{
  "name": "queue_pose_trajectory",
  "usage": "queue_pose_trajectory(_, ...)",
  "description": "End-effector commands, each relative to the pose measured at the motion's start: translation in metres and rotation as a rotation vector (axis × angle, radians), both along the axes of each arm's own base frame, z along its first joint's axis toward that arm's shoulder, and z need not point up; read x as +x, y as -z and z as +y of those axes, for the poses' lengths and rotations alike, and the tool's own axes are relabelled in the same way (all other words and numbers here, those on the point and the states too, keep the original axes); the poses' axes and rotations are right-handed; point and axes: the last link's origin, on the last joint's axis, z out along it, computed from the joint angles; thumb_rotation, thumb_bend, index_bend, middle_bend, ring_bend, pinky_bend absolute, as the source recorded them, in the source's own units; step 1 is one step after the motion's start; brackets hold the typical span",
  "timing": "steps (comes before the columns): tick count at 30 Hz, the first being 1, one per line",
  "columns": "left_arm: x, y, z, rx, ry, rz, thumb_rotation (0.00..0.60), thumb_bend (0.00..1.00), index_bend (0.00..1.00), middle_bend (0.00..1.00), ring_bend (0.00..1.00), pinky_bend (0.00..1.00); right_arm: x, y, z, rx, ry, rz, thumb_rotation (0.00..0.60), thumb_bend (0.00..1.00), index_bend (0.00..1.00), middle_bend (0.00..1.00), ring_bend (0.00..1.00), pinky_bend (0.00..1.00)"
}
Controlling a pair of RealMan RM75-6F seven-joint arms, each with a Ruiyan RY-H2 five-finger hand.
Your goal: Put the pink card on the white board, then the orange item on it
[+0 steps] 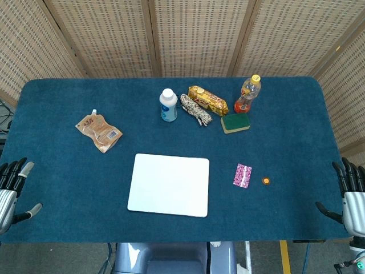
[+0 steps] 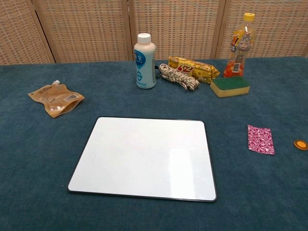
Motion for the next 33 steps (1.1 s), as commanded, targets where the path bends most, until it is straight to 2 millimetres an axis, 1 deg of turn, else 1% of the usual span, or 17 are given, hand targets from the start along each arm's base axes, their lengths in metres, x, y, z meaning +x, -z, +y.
queue_pose_trajectory(1,0.000,0.000,0.000,0.000,0.000,-0.001,0.600,0.00,0.00,0.00,0.00,0.00,-0.001,0.001,0.001,0.021,0.018,0.018,0.600,0.11,0.00,0.00,0.00,0.00)
queue_pose_trajectory(11,0.001,-0.001,-0.001,0.005,0.000,-0.003,0.600,0.00,0.00,0.00,0.00,0.00,0.001,0.007,-0.002,0.075,0.039,0.018,0.600,0.10,0.00,0.00,0.00,0.00)
queue_pose_trajectory(16,0.000,0.000,0.002,0.002,-0.006,0.001,0.600,0.00,0.00,0.00,0.00,0.00,0.017,0.023,-0.026,0.193,0.004,-0.002,0.600,0.10,0.00,0.00,0.00,0.00)
queue_pose_trajectory(17,0.000,0.001,0.003,-0.002,-0.010,0.004,0.600,0.00,0.00,0.00,0.00,0.00,0.022,0.028,-0.035,0.226,-0.008,-0.006,0.600,0.10,0.01,0.00,0.00,0.00)
queue_pose_trajectory(20,-0.002,0.002,0.007,-0.003,-0.026,0.008,0.600,0.00,0.00,0.00,0.00,0.00,0.038,0.043,-0.064,0.331,-0.024,-0.019,0.600,0.10,0.08,0.00,0.00,0.00)
queue_pose_trajectory(22,-0.003,0.002,0.009,0.002,-0.038,0.008,0.600,0.00,0.00,0.00,0.00,0.00,0.048,0.054,-0.079,0.395,-0.025,-0.018,0.600,0.10,0.10,0.00,0.00,0.00)
queue_pose_trajectory(28,-0.005,0.004,0.016,0.001,-0.068,0.013,0.600,0.00,0.00,0.00,0.00,0.00,0.074,0.087,-0.117,0.535,0.008,-0.014,0.600,0.10,0.10,0.00,0.00,0.00)
queue_pose_trajectory(33,-0.004,0.006,0.019,-0.006,-0.079,0.013,0.600,0.00,0.00,0.00,0.00,0.00,0.085,0.117,-0.142,0.590,0.080,-0.001,0.600,0.11,0.12,0.00,0.00,0.00)
